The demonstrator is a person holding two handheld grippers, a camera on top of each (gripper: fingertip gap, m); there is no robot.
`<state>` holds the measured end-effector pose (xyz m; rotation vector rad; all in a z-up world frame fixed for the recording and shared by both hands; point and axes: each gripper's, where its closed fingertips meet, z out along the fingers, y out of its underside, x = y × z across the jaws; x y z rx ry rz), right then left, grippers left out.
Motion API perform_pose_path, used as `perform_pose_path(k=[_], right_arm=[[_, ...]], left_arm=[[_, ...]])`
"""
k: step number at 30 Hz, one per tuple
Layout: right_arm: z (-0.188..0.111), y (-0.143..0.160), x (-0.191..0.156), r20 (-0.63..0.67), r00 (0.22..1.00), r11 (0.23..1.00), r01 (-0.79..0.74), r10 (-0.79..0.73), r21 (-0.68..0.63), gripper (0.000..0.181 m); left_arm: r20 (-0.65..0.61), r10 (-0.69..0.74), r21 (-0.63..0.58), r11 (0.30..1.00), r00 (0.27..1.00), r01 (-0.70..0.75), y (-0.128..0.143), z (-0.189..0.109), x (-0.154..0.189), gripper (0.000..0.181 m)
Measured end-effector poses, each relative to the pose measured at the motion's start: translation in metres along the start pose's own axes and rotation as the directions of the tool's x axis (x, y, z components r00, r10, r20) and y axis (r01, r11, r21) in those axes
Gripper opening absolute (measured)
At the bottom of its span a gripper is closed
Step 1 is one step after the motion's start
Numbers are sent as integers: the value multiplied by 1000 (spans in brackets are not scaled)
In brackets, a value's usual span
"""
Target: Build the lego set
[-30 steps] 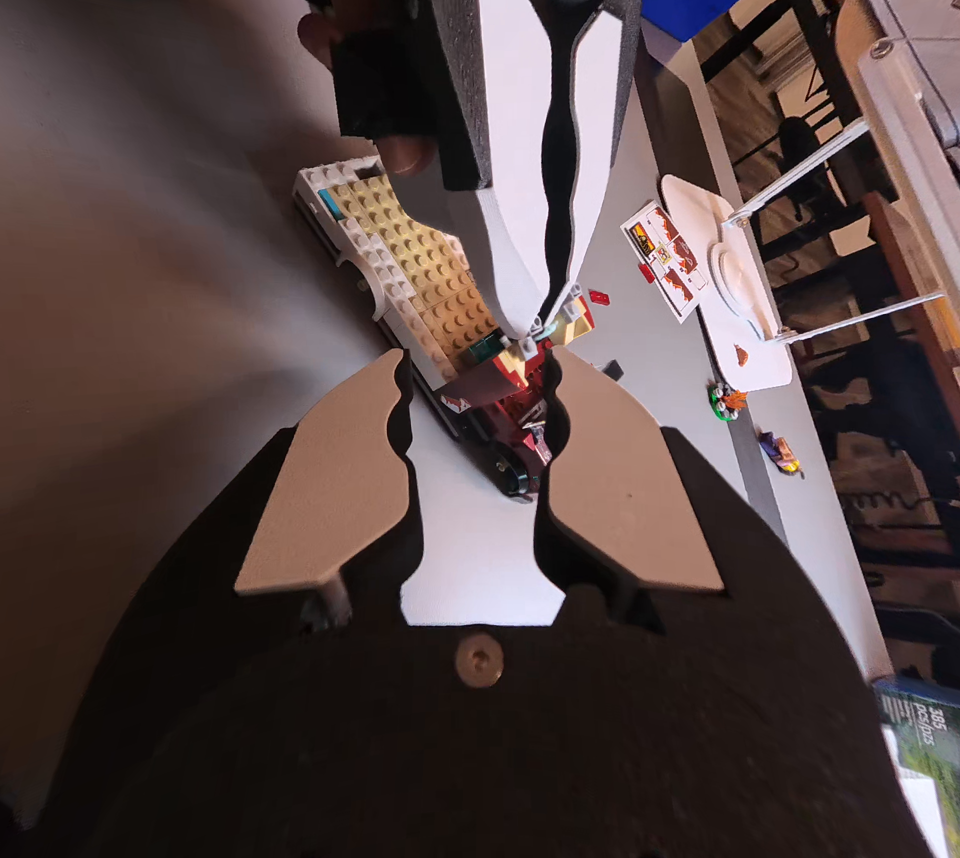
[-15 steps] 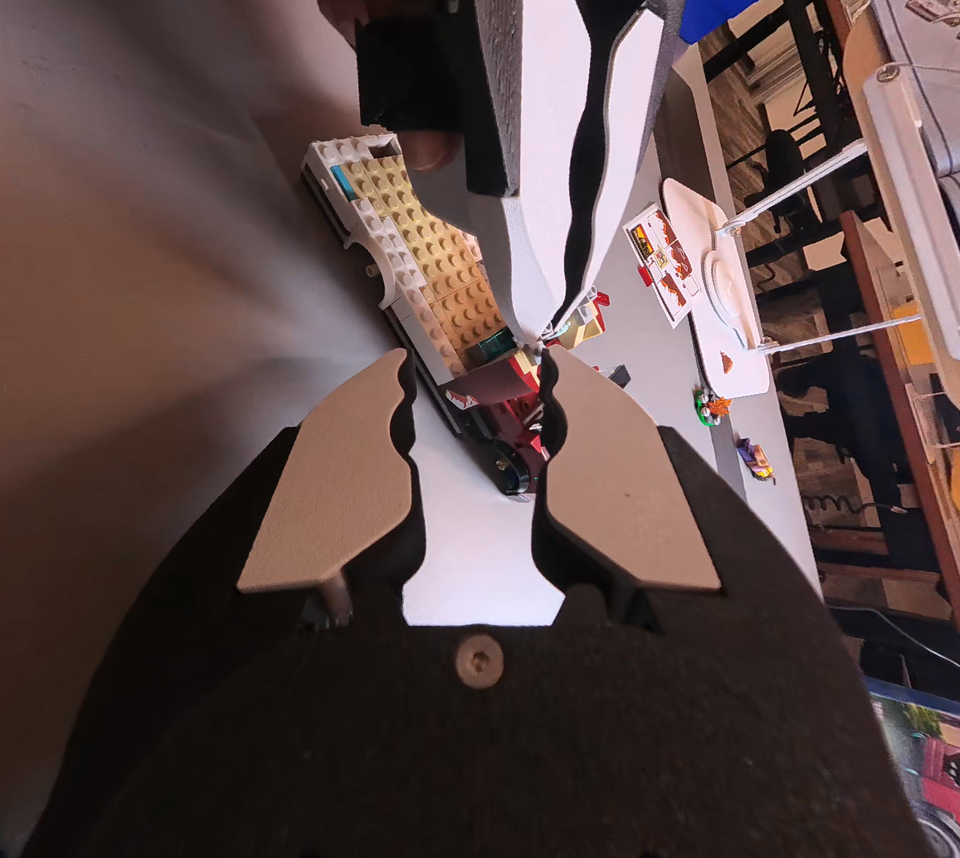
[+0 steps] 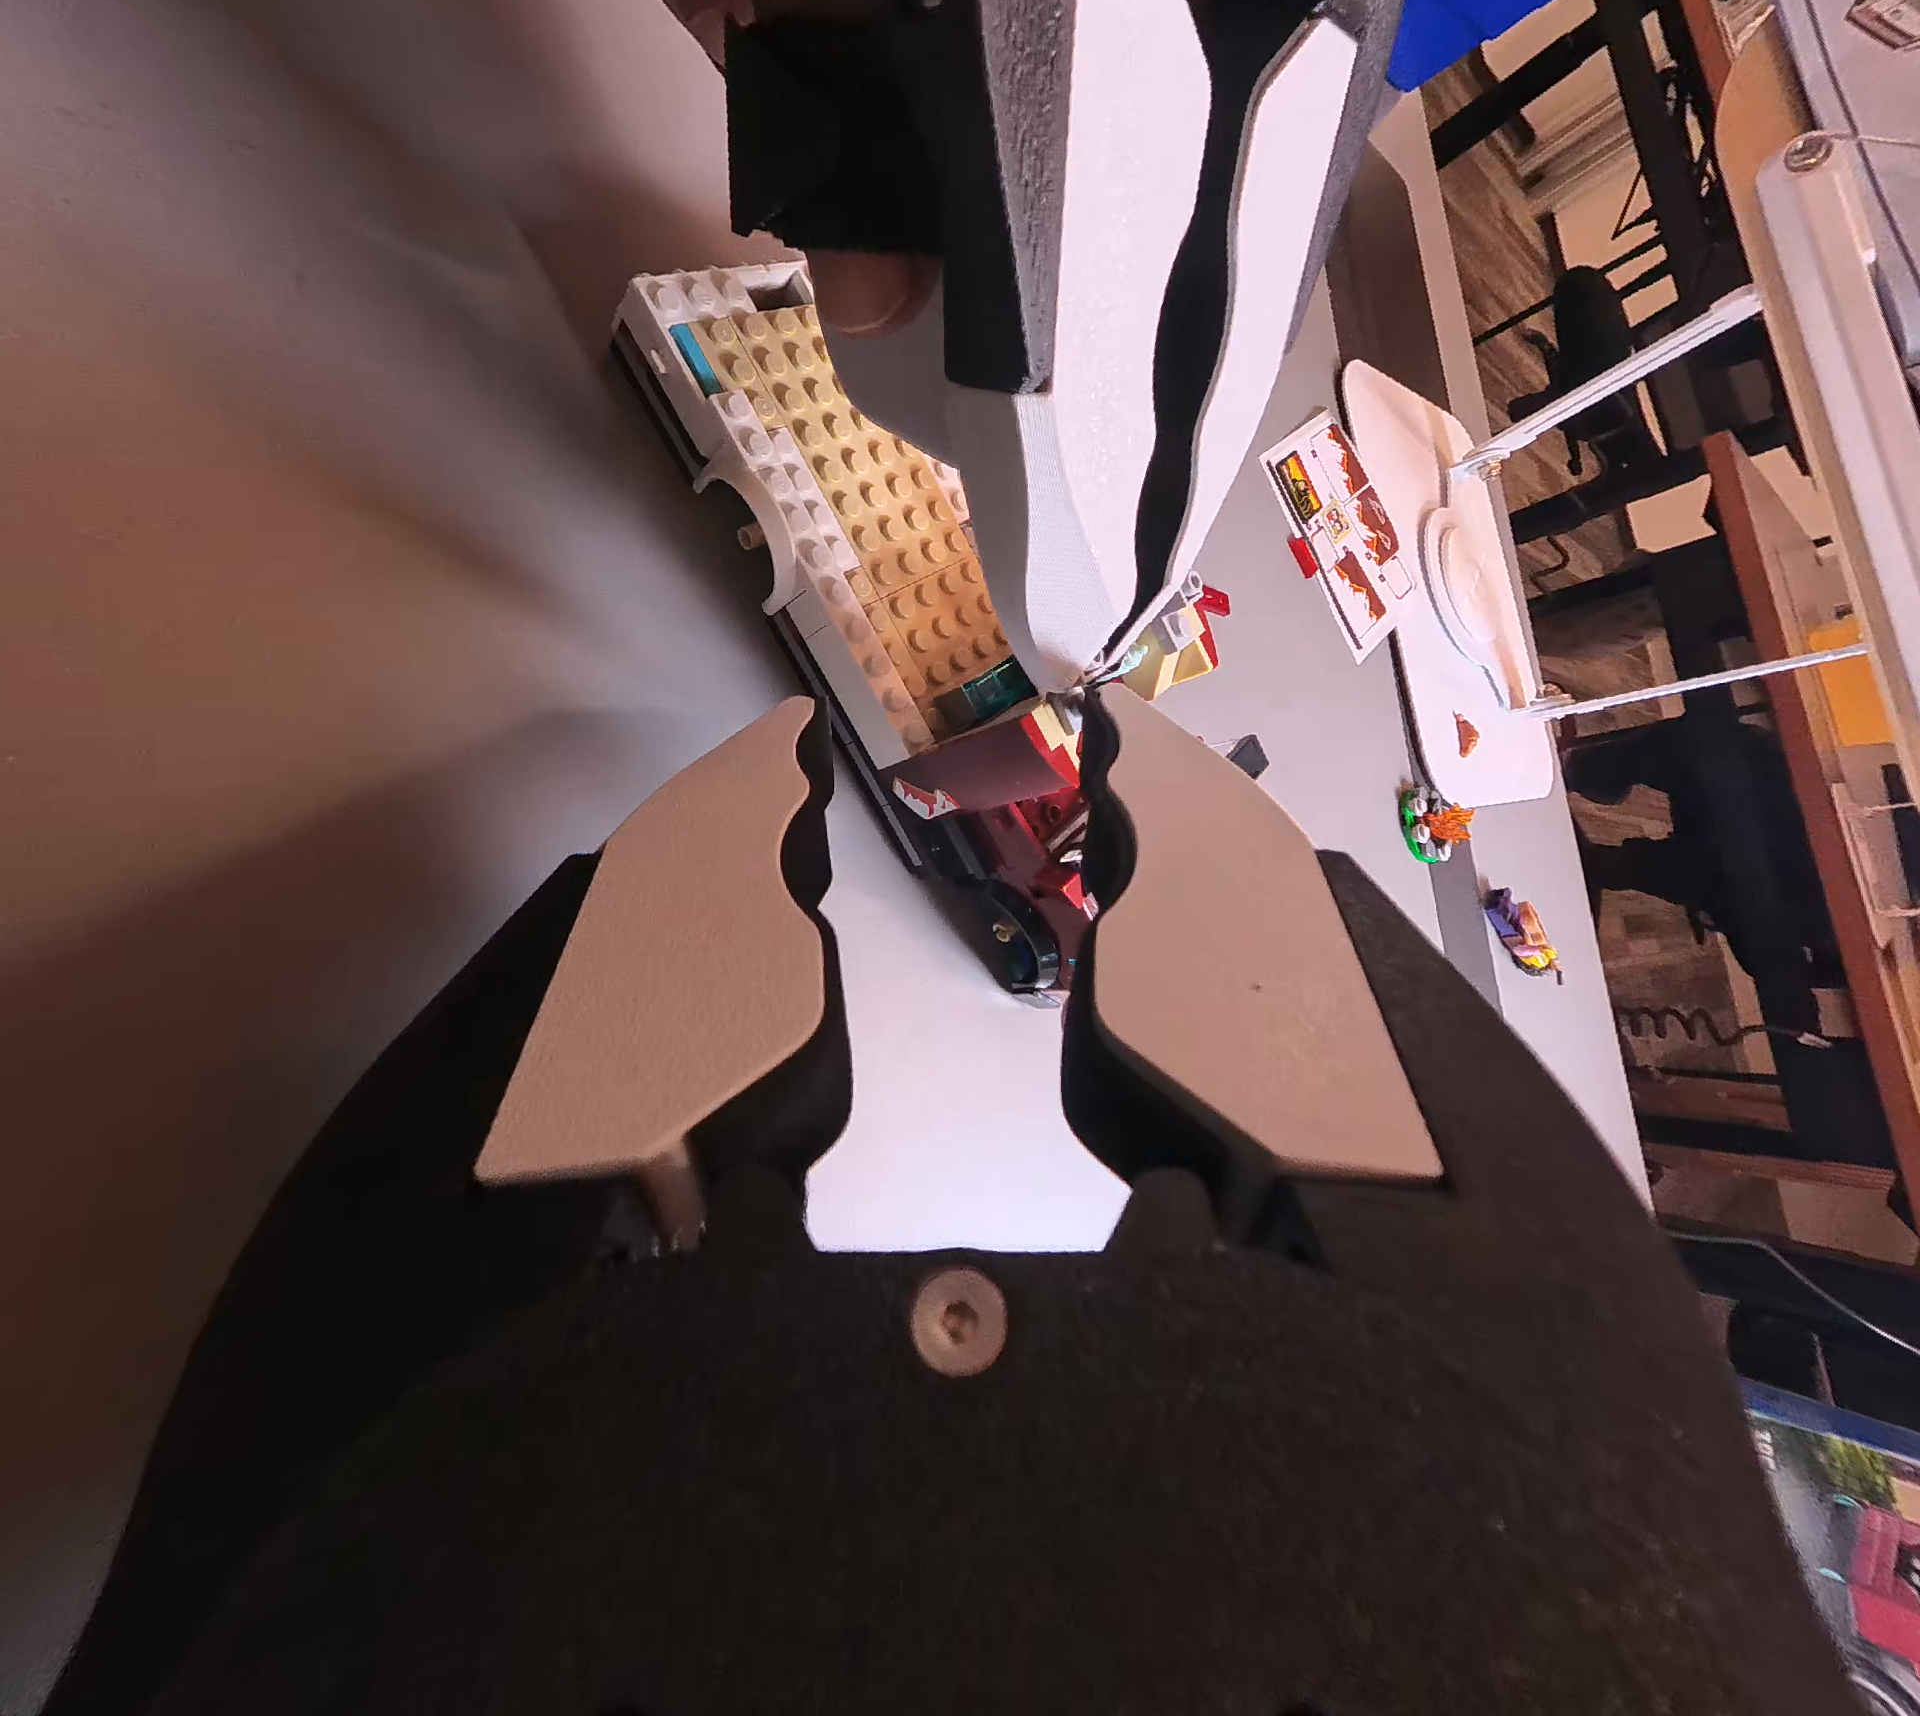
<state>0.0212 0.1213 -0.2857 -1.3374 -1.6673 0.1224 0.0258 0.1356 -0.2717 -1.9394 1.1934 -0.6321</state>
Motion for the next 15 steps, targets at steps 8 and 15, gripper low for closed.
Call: perform_pose_path(k=[8,15], right_arm=[[2,3,1,27,999,999,43,-42,-33,45],[2,4,1,35,999,999,35,-35,-15,44]], left_arm=[[-30,-36,-24,999,999,35,1,0,-1,8],[-35,-7,-67,998,999,5,2,1,0,9]])
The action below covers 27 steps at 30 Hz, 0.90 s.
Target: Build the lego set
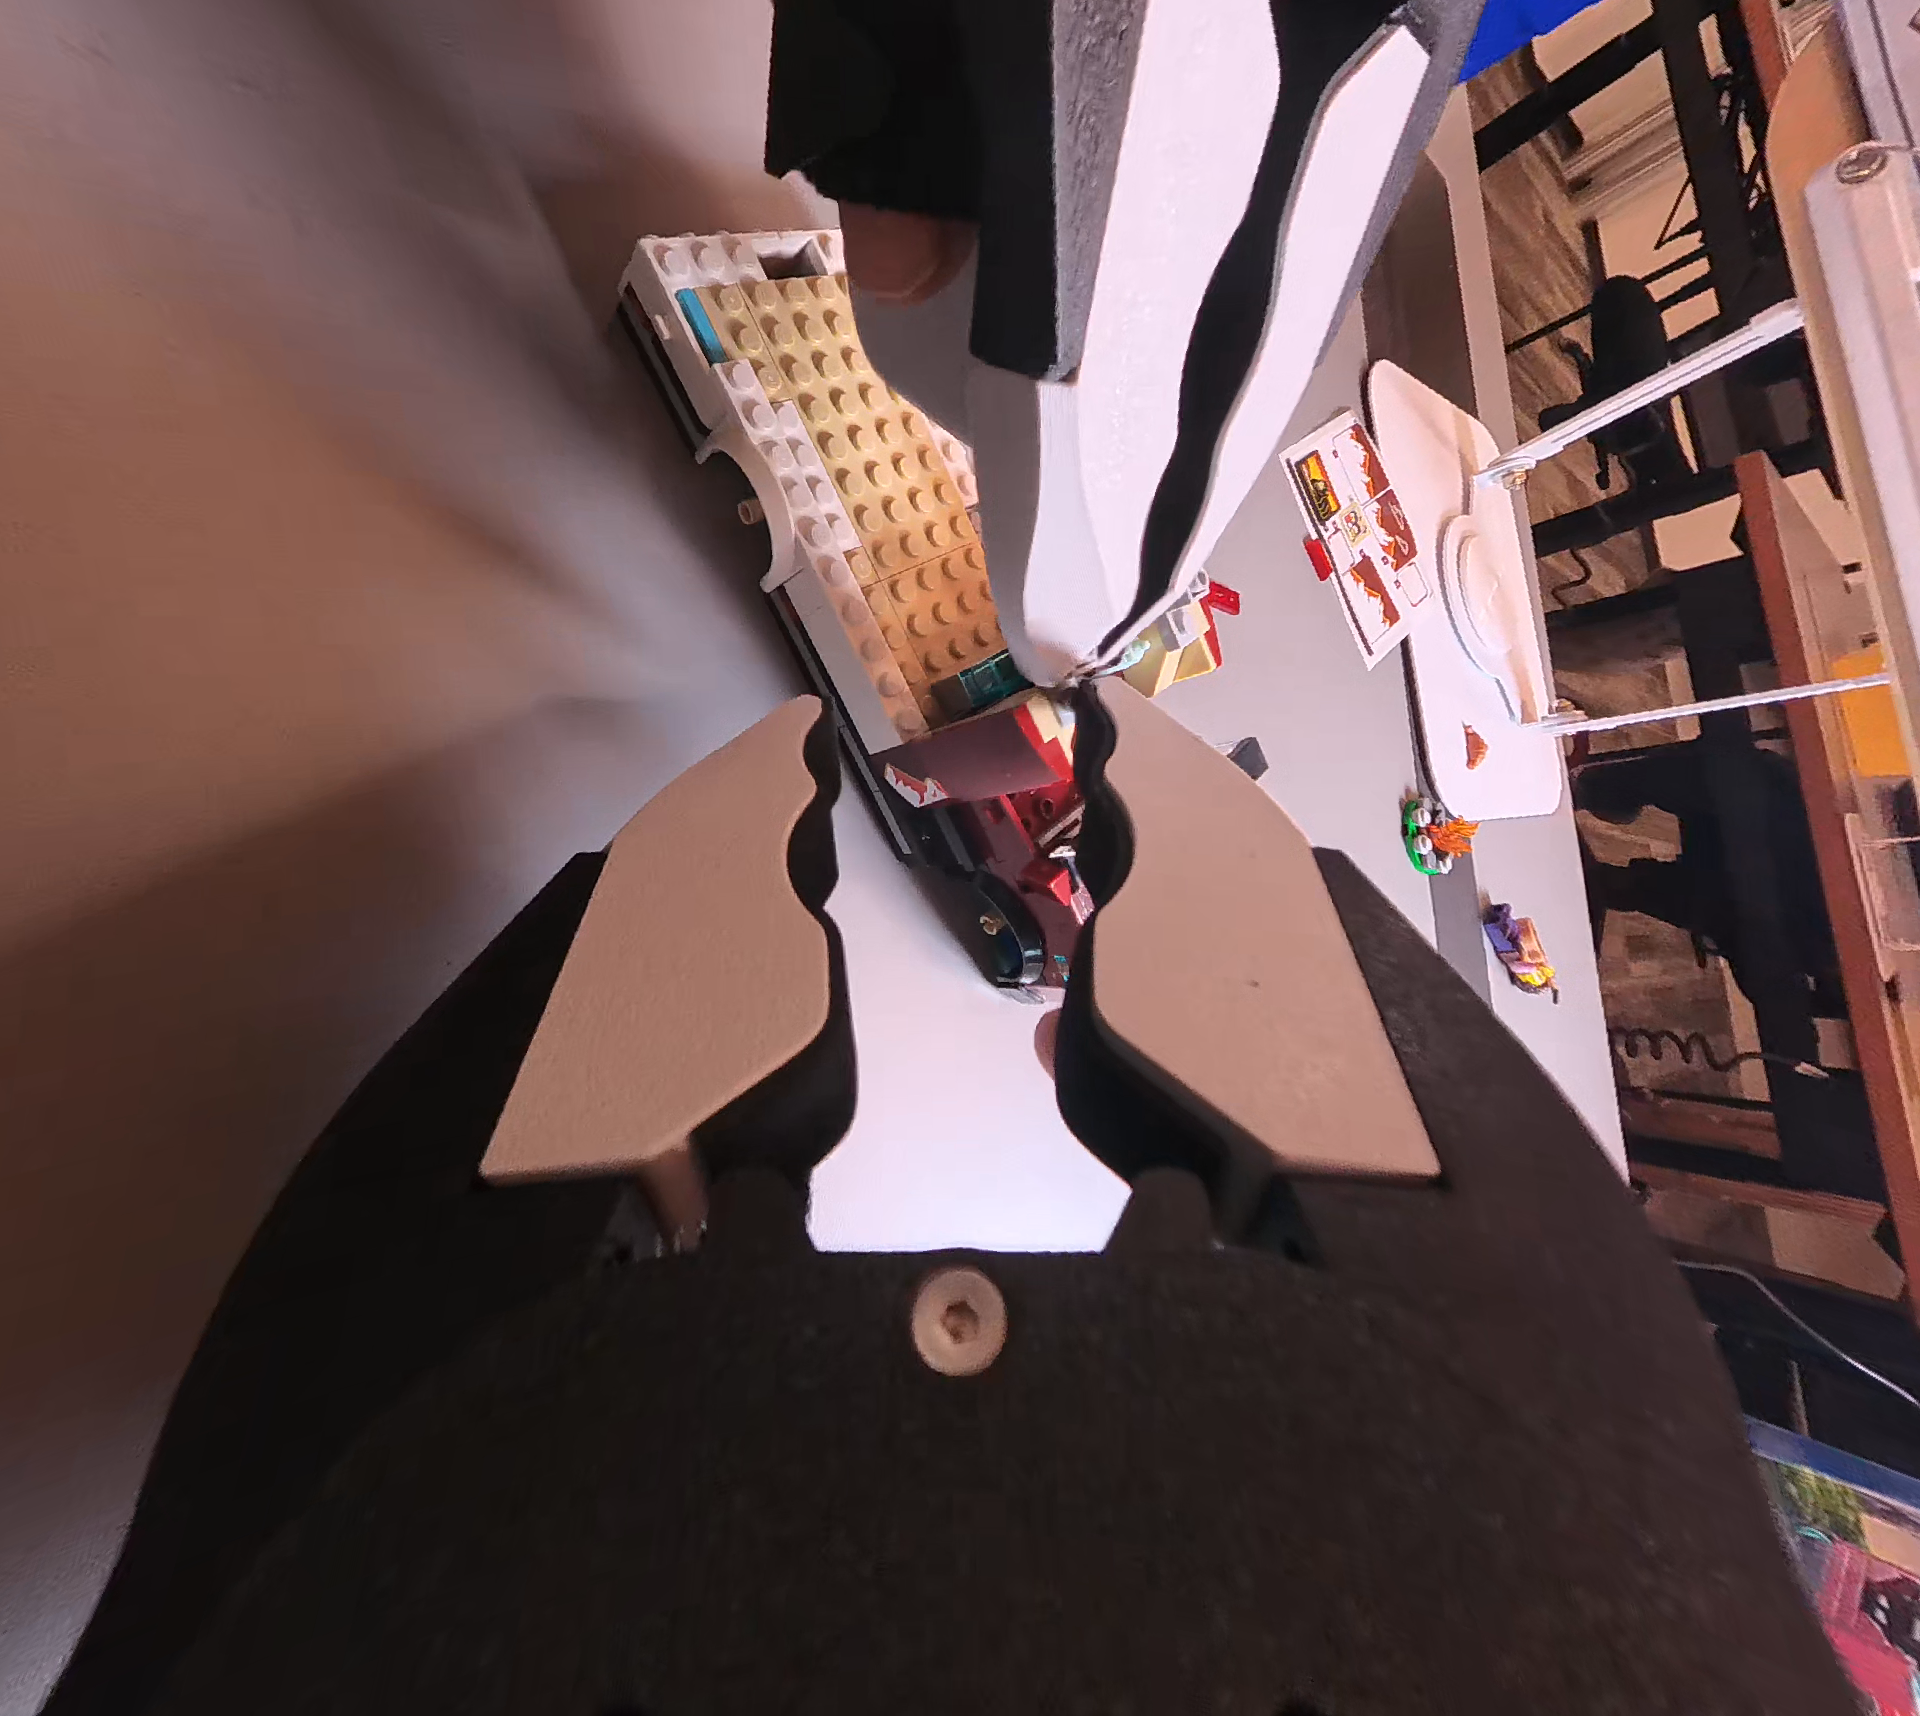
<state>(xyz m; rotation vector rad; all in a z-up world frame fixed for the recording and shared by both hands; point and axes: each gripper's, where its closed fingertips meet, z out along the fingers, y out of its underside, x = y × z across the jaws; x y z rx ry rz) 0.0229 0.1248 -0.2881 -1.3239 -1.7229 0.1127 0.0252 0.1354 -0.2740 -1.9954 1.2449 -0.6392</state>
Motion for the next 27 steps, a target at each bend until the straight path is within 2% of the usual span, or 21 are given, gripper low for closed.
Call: perform_pose_path(k=[3,11,24,25,26,27], right_arm=[[0,0,0,4,1000,1000,-11,10,6,43],[0,0,1,4,1000,1000,-26,26,18,40],[0,-3,1,-4,996,995,-89,89,55,41],[0,-4,1,3,993,991,-114,114,70,42],[-1,-5,0,10,990,986,-143,143,84,44],[-3,-6,0,11,986,982,-166,166,95,49]], left_arm=[[16,51,-40,998,999,-51,1,1,1,9],[0,50,-61,997,999,-50,2,1,1,9],[-16,31,7,999,999,-31,0,1,1,8],[-23,15,20,1000,1000,-15,-1,1,1,11],[-28,8,33,999,1000,-7,-2,-1,2,27],[-25,9,48,999,1000,-8,-3,-4,1,34]])
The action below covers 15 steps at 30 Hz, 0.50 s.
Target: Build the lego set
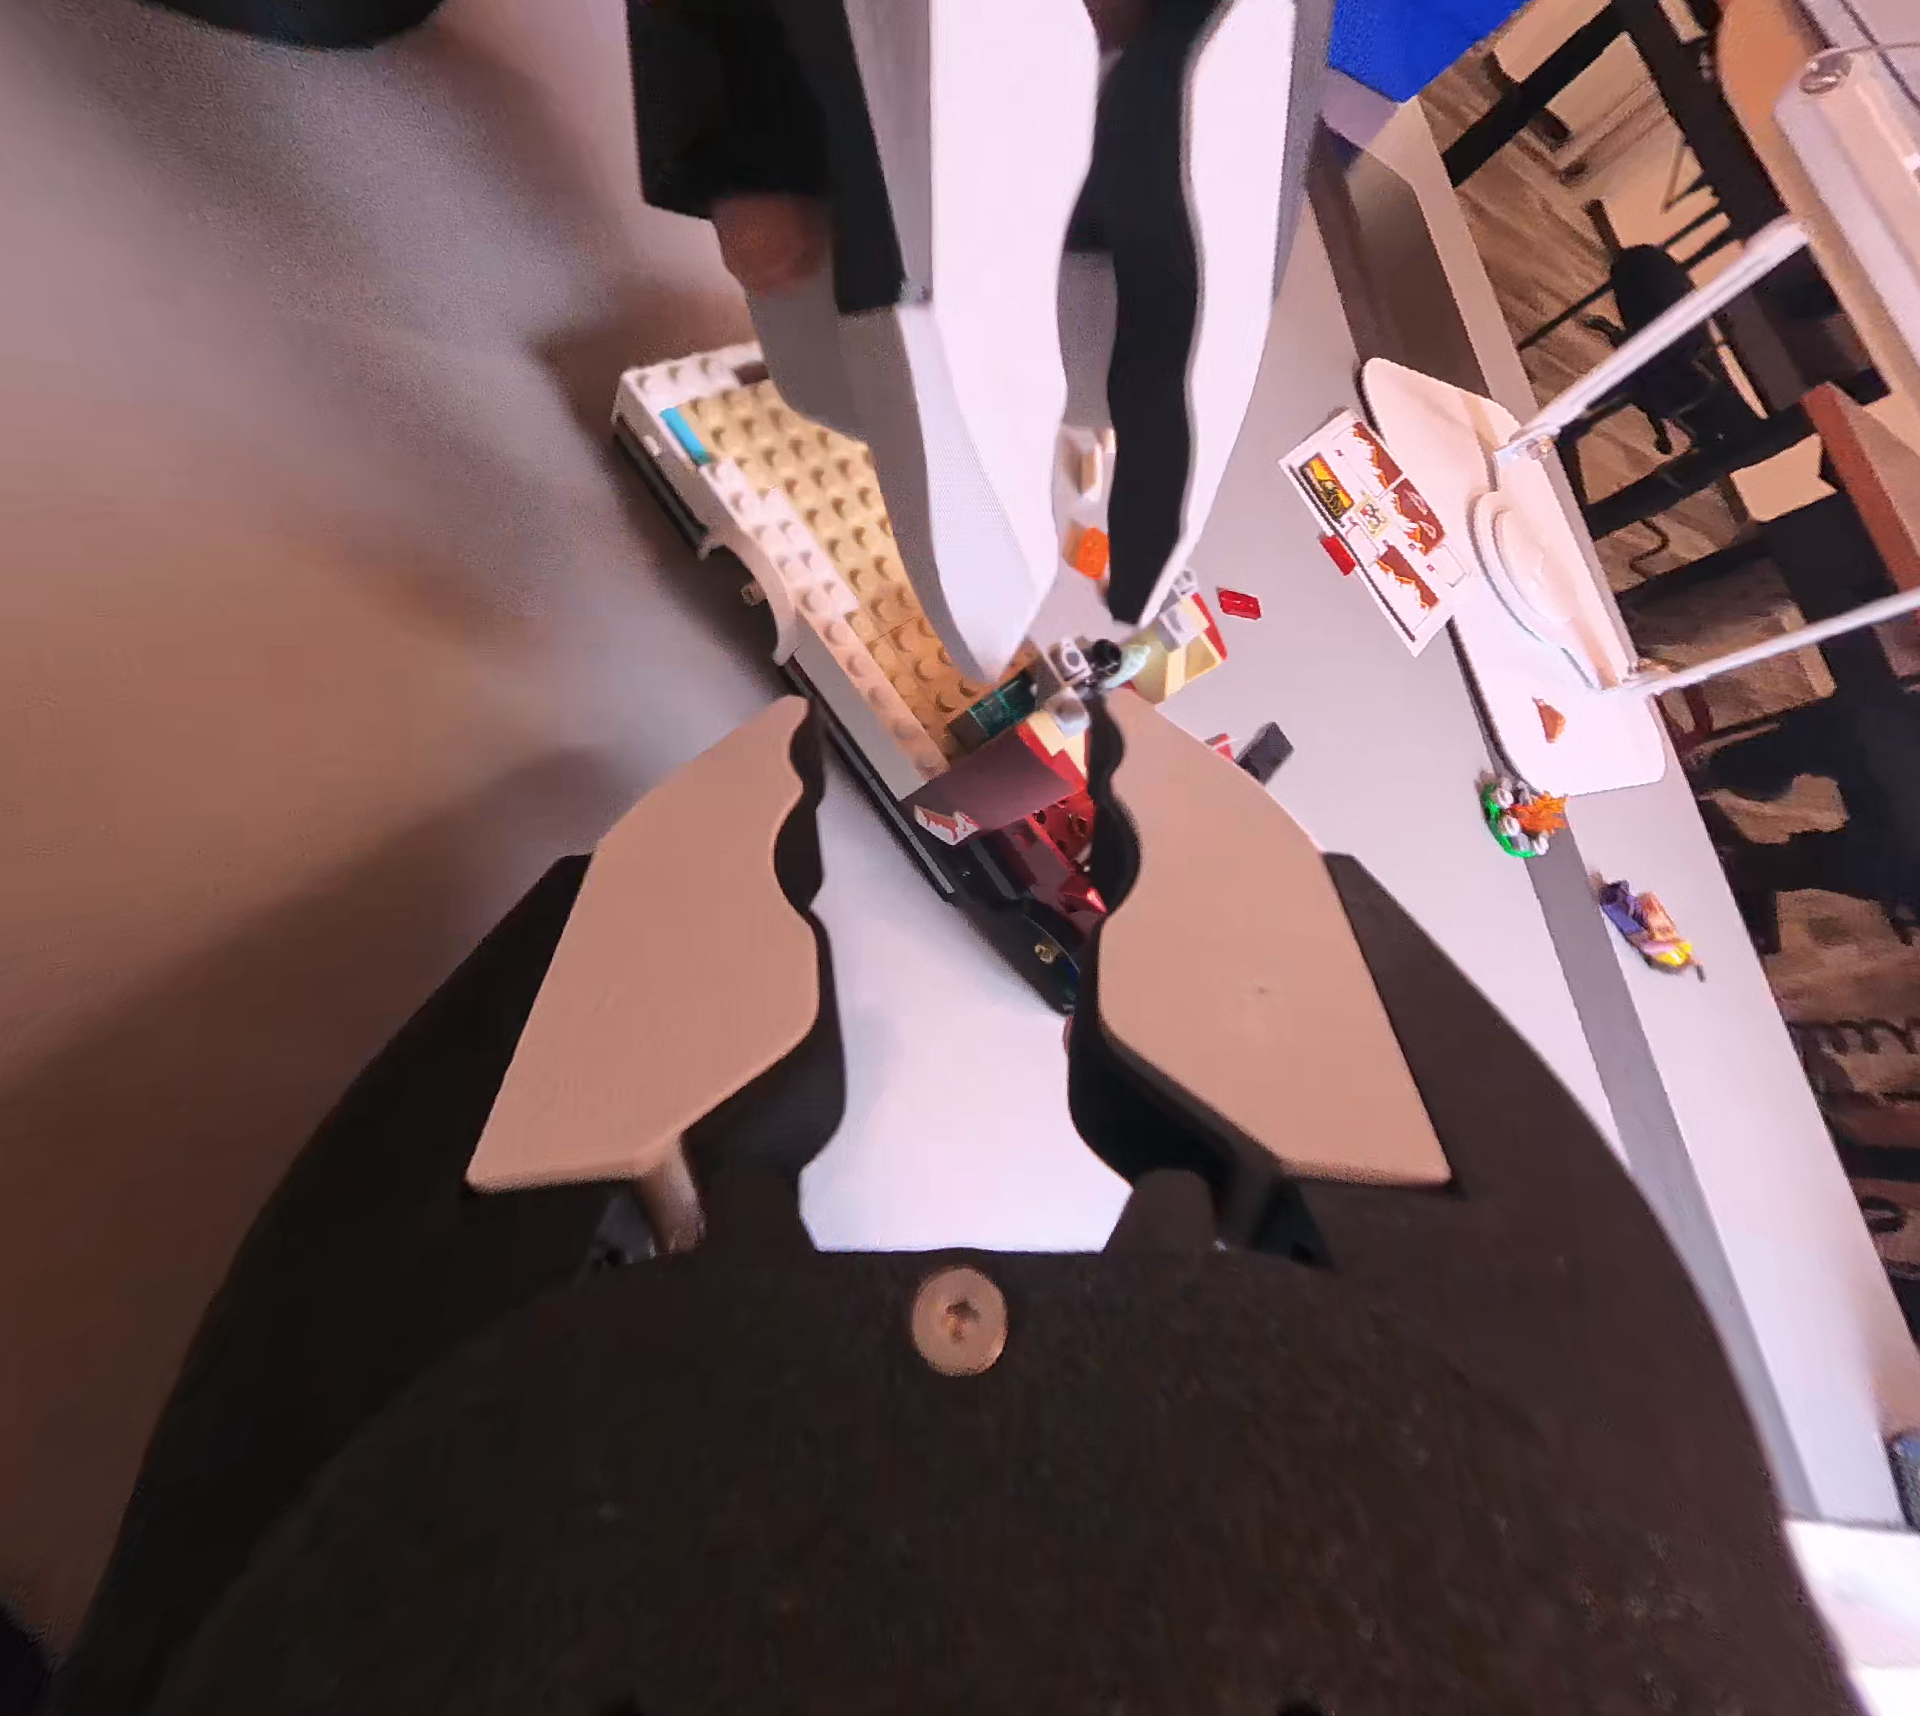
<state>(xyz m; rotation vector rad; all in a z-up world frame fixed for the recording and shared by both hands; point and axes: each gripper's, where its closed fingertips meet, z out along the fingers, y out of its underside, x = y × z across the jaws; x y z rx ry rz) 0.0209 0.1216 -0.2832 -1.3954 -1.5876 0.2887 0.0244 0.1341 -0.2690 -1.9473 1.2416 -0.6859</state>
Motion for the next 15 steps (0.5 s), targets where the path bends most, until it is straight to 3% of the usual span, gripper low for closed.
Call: perform_pose_path(k=[7,15], right_arm=[[-16,-6,7,-23,991,989,-128,130,73,55],[-7,10,2,-36,988,989,-149,149,-7,51]], left_arm=[[38,19,64,998,999,-21,5,-20,-11,38],[5,52,129,990,999,-52,4,-7,2,24]])
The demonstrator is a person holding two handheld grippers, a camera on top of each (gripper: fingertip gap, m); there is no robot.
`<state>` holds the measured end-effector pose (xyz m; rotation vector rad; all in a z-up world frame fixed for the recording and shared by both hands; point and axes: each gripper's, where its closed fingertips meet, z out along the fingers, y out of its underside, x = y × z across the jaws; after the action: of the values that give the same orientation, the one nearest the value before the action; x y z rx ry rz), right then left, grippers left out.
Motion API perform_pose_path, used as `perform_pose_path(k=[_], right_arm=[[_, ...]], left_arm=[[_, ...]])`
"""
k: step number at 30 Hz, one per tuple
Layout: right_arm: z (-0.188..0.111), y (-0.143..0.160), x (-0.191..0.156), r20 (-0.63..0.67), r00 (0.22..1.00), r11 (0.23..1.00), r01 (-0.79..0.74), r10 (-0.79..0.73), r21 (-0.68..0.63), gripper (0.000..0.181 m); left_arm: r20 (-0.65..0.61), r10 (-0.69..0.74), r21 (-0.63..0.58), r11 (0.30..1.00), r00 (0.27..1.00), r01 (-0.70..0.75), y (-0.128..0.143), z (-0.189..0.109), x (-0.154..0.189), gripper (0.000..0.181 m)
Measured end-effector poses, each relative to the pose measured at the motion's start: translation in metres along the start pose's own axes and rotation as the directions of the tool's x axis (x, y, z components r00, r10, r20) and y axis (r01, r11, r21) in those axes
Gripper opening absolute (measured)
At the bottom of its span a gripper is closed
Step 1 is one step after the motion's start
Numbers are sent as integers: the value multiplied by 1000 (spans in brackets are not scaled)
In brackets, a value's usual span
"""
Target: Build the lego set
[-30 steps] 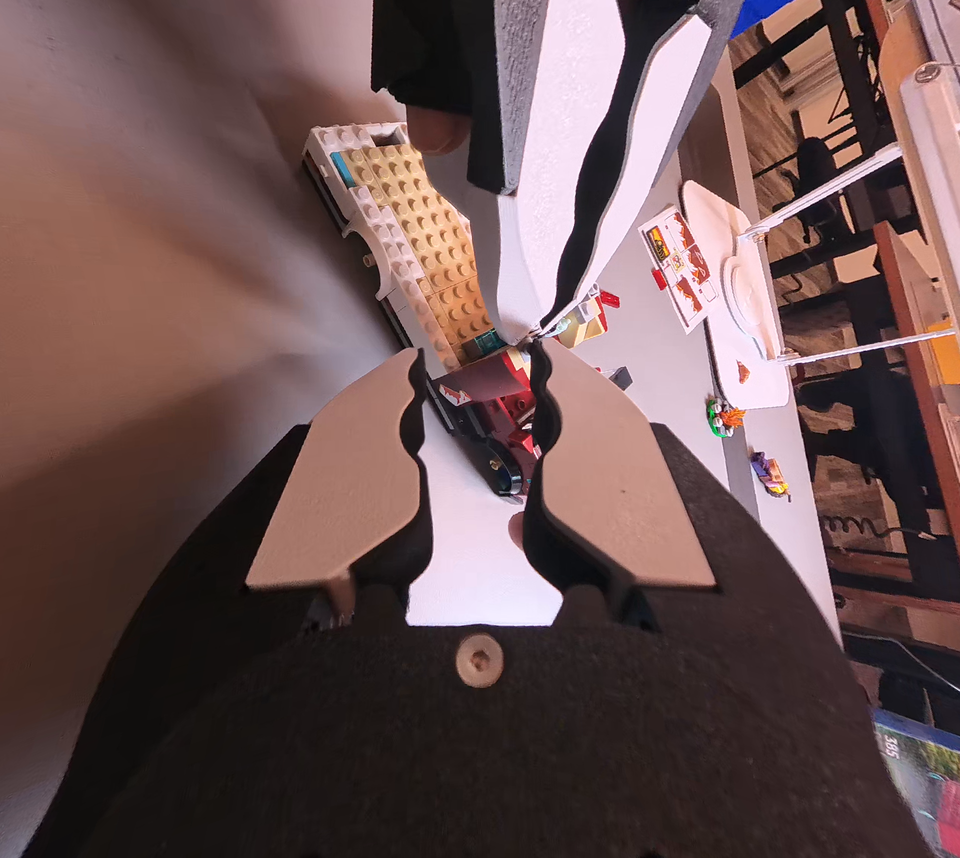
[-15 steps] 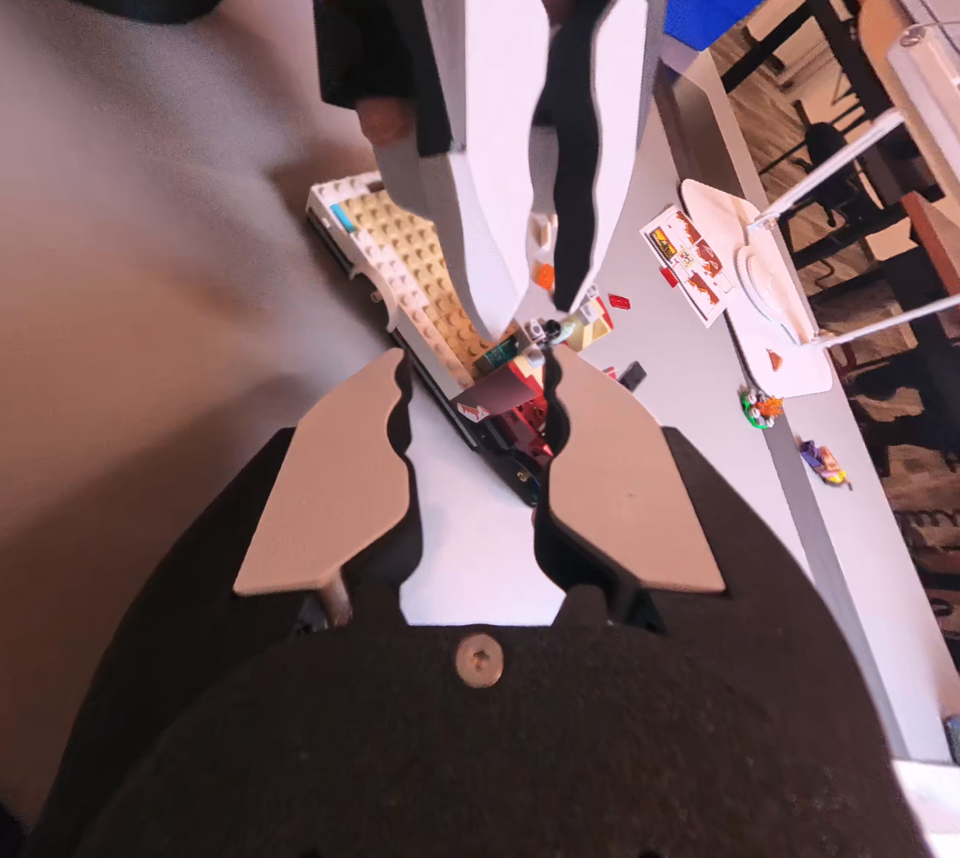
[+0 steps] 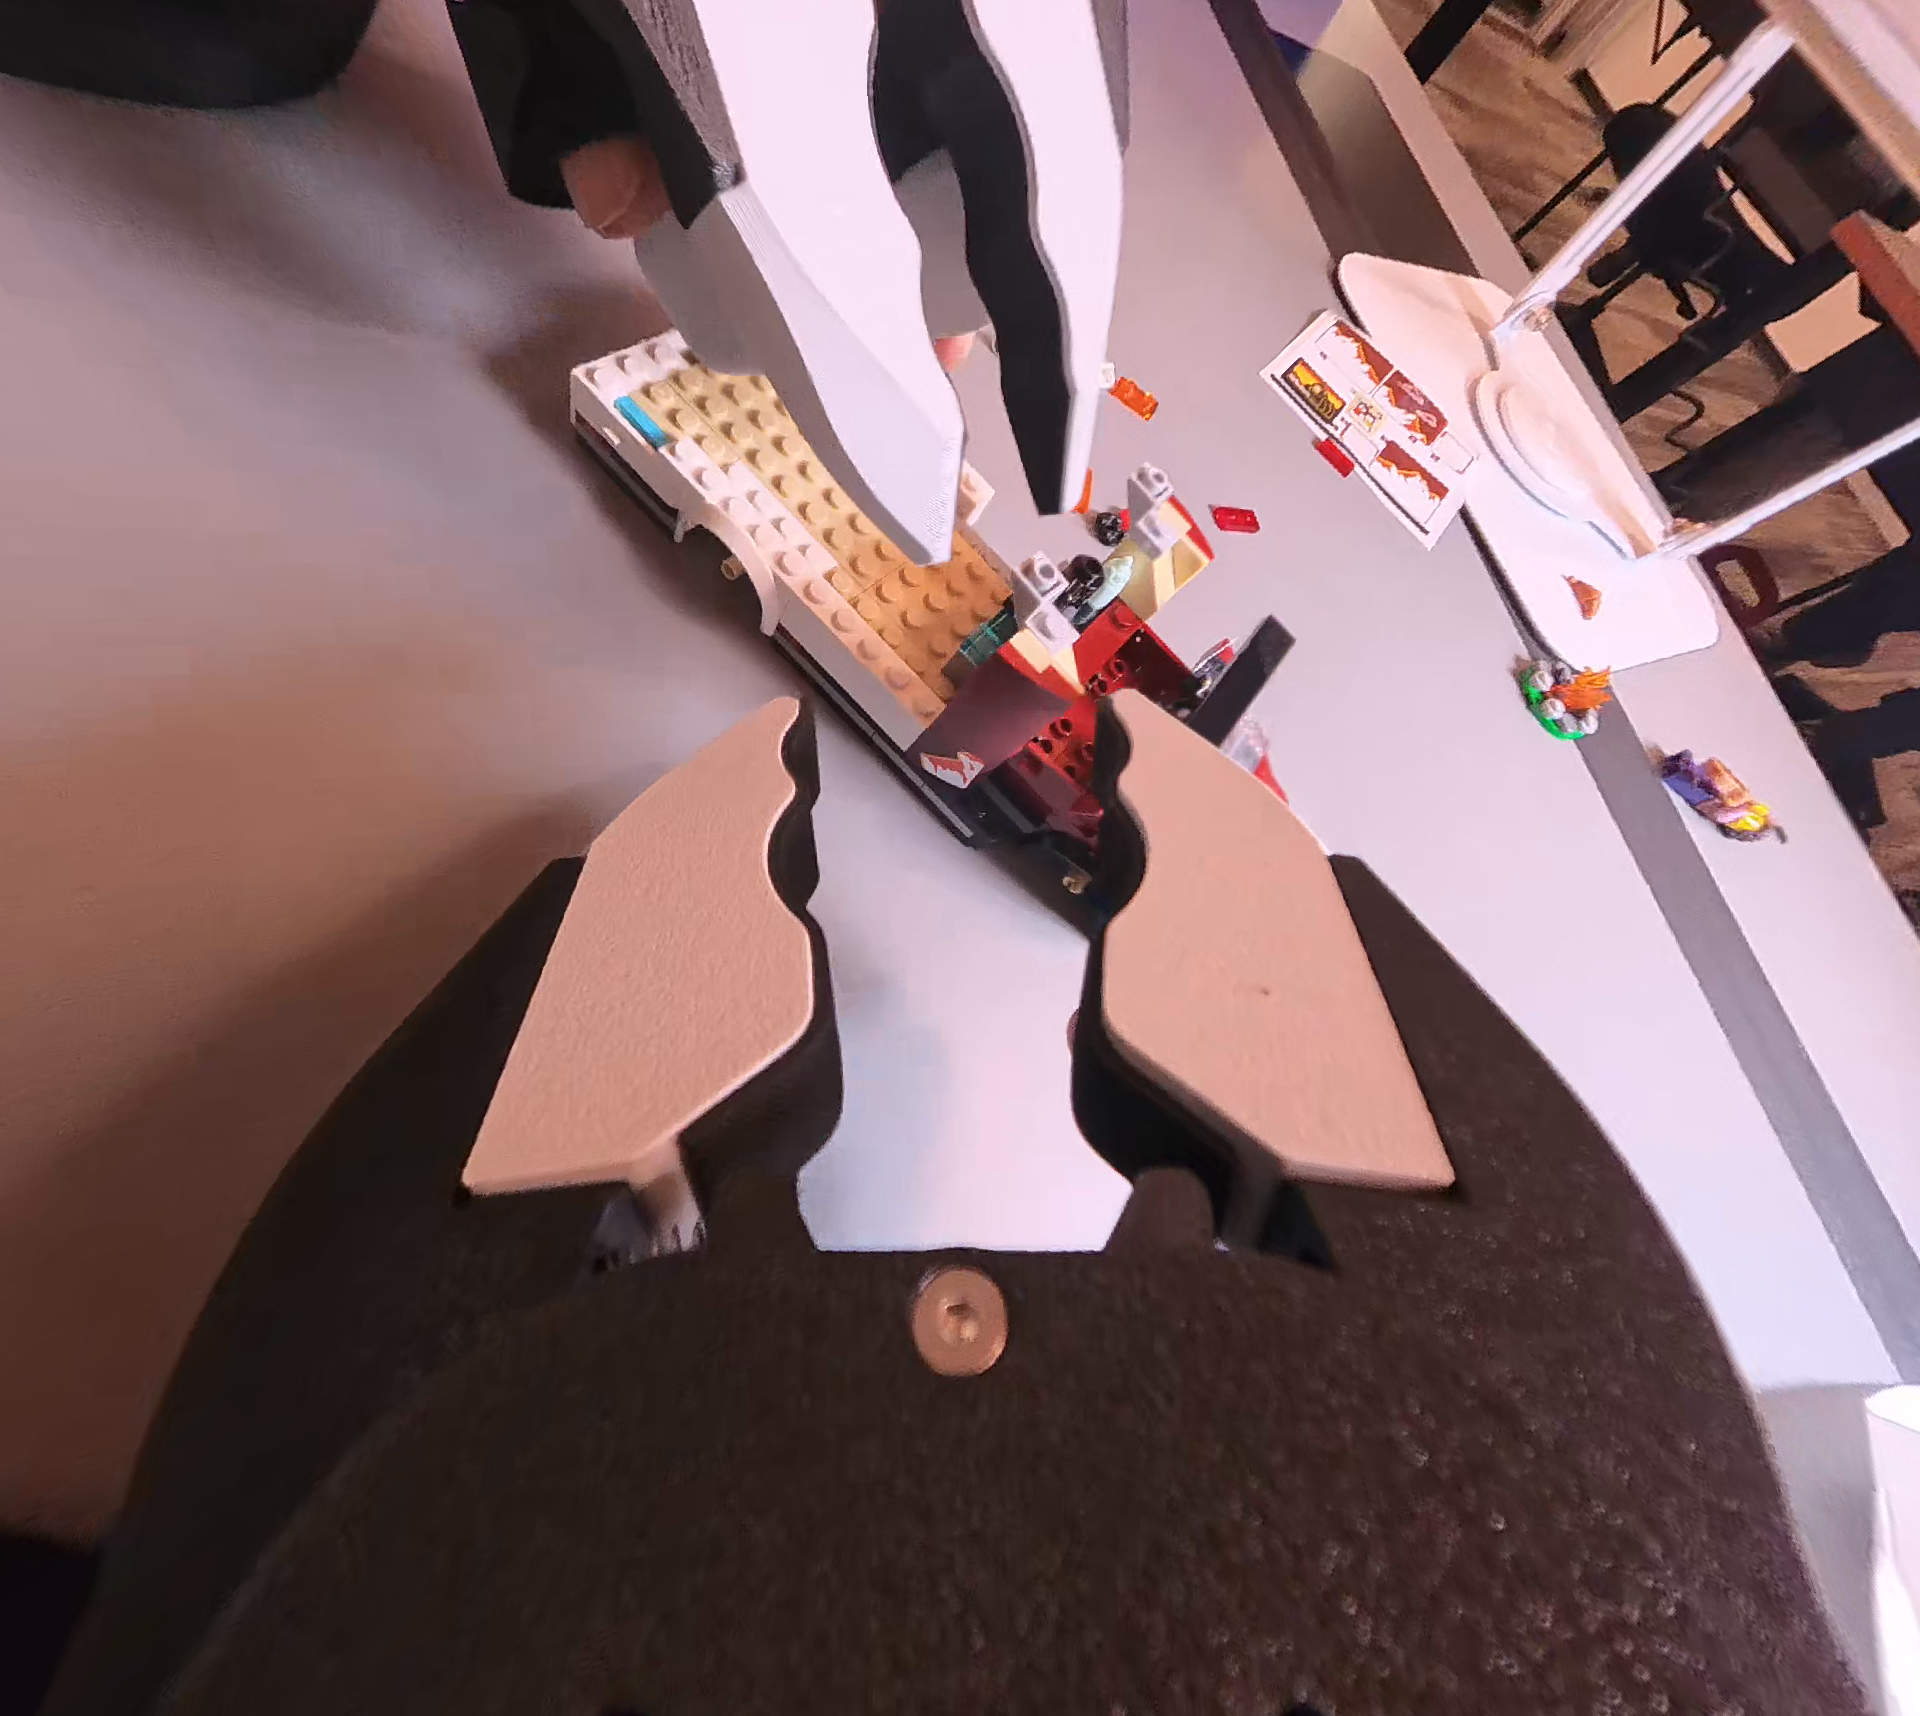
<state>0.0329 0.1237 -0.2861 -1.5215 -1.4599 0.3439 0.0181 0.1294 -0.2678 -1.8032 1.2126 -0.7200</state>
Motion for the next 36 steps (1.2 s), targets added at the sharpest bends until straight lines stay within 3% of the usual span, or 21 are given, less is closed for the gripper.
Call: perform_pose_path(k=[9,17,36], right_arm=[[7,7,-1,-10,1000,1000,-12,12,-22,42],[5,6,6,-24,996,996,-91,91,25,23],[4,6,6,-31,988,988,-154,154,15,21]], left_arm=[[8,16,14,1000,1000,-16,-3,10,2,8],[18,29,31,999,999,-29,-4,12,6,8],[30,-93,69,993,995,91,-3,12,8,9]])
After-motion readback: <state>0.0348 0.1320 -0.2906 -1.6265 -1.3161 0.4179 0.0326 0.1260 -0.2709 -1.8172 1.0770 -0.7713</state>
